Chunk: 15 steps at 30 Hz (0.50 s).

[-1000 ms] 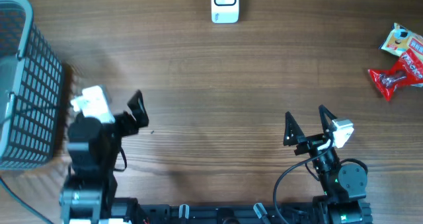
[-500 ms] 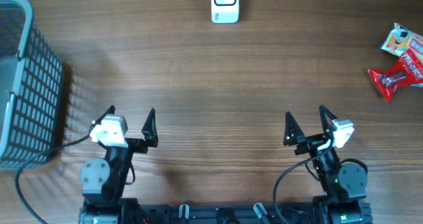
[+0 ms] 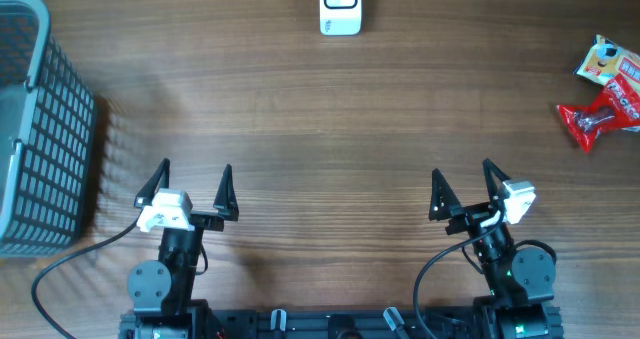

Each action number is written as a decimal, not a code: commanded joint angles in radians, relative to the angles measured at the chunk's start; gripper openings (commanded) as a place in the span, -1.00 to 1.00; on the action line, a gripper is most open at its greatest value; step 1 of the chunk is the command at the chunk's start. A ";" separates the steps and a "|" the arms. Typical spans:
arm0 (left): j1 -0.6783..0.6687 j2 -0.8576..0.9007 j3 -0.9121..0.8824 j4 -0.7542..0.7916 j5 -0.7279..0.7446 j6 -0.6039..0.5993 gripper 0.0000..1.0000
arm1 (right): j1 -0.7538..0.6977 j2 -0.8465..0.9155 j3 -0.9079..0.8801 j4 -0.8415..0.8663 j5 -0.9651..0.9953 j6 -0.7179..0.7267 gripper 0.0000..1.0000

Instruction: Scan the item barcode

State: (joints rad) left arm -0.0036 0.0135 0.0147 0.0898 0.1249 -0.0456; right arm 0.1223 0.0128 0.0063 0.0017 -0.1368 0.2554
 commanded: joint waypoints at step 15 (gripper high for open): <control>0.006 -0.010 -0.008 -0.158 -0.018 -0.018 1.00 | -0.006 -0.009 -0.001 0.006 0.010 -0.018 0.99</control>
State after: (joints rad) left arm -0.0036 0.0135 0.0105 -0.0639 0.1097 -0.0551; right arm 0.1223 0.0128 0.0063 0.0017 -0.1368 0.2554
